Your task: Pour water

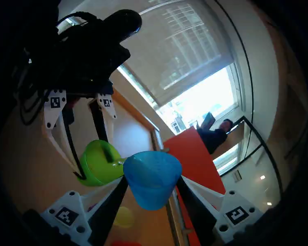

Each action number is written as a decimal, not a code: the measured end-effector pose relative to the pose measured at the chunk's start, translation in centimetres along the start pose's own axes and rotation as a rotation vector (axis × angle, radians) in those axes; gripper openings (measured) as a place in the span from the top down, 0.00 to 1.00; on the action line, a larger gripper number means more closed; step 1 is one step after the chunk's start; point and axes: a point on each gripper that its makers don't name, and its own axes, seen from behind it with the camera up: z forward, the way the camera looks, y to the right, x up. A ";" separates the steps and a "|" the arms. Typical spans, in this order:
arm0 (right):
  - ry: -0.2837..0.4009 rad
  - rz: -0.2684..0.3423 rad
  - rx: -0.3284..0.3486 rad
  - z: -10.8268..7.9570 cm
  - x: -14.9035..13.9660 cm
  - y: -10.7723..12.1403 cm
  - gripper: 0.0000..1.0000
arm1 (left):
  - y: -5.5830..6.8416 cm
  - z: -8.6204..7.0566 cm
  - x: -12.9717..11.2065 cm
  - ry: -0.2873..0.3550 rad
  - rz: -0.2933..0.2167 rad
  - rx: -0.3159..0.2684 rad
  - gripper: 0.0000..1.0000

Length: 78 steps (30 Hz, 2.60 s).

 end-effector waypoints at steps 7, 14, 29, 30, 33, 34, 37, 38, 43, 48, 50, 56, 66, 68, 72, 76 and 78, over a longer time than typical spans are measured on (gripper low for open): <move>-0.002 -0.017 -0.003 0.0 0.1 0.3 0.12 | 0.1 0.1 0.0 0.000 0.000 -0.004 0.17; -0.003 -0.026 -0.006 0.0 0.3 0.5 0.12 | 0.1 0.2 0.0 0.001 0.000 -0.004 0.17; -0.004 -0.057 -0.008 -0.1 0.5 0.6 0.12 | 0.2 0.2 0.1 0.000 0.002 -0.004 0.17; -0.004 -0.059 -0.008 -0.1 0.5 0.6 0.12 | 0.2 0.2 0.0 -0.001 0.003 -0.004 0.17; -0.005 -0.061 -0.008 -0.1 0.4 0.7 0.12 | 0.2 0.1 -0.1 -0.002 0.003 -0.003 0.17; -0.005 -0.063 -0.009 -0.1 0.4 0.7 0.12 | 0.2 0.2 -0.1 -0.002 0.003 -0.003 0.17; -0.007 -0.069 -0.010 -0.1 0.3 0.8 0.12 | 0.1 0.2 -0.2 -0.003 0.002 -0.002 0.17; -0.007 -0.073 -0.011 -0.1 0.3 0.8 0.12 | 0.1 0.2 -0.2 -0.003 0.002 -0.002 0.17; -0.010 -0.086 -0.011 -0.1 0.2 0.7 0.12 | 0.1 0.2 -0.2 -0.003 0.002 -0.002 0.17; -0.010 -0.095 -0.013 0.0 0.4 0.8 0.12 | 0.2 0.2 -0.1 -0.003 0.003 -0.002 0.17; -0.009 -0.100 -0.015 0.0 0.4 0.9 0.12 | 0.2 0.2 -0.1 -0.002 0.002 -0.003 0.17; -0.012 -0.117 -0.020 0.0 0.4 1.0 0.12 | 0.1 0.2 -0.1 -0.001 0.001 -0.002 0.17; -0.014 -0.134 -0.027 0.0 0.3 1.3 0.12 | 0.1 0.3 0.0 -0.002 0.004 -0.003 0.17; -0.014 -0.139 -0.029 0.0 0.3 1.4 0.12 | 0.2 0.3 0.0 -0.002 0.004 -0.004 0.17; -0.017 -0.147 -0.031 0.0 0.2 1.5 0.12 | 0.2 0.3 0.0 -0.002 0.003 -0.006 0.17; -0.019 -0.155 -0.031 0.0 0.2 1.5 0.12 | 0.2 0.3 0.0 -0.002 0.003 -0.005 0.17; -0.019 -0.159 -0.032 0.0 0.2 1.6 0.12 | 0.1 0.3 -0.1 -0.002 0.003 -0.005 0.17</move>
